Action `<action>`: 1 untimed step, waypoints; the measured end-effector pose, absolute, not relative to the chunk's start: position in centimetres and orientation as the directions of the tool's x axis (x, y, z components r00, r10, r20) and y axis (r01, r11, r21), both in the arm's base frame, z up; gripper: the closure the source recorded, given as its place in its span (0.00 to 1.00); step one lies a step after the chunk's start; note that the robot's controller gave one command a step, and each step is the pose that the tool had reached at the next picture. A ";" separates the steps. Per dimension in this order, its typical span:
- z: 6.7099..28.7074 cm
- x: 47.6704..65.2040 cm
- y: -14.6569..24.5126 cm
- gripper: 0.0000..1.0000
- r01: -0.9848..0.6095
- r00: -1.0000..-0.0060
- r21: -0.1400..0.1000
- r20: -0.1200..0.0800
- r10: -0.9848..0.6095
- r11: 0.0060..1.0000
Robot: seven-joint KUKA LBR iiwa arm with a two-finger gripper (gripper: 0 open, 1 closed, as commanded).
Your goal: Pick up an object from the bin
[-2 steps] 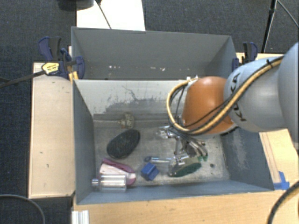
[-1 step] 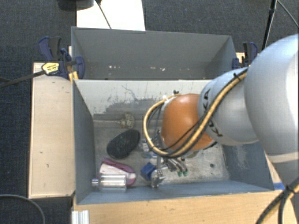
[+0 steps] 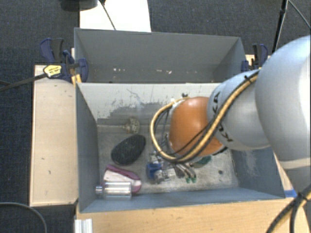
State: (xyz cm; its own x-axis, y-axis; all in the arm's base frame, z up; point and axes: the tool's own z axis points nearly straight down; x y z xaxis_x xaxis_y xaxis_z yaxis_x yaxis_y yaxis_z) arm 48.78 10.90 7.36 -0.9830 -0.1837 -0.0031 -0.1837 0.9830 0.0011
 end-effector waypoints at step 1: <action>21.0 50.5 11.1 1.00 -0.154 -0.988 0.001 -0.011 -0.154 0.988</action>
Offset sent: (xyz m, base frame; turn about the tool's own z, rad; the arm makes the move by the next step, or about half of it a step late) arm 0.0145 0.0017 0.1309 0.0320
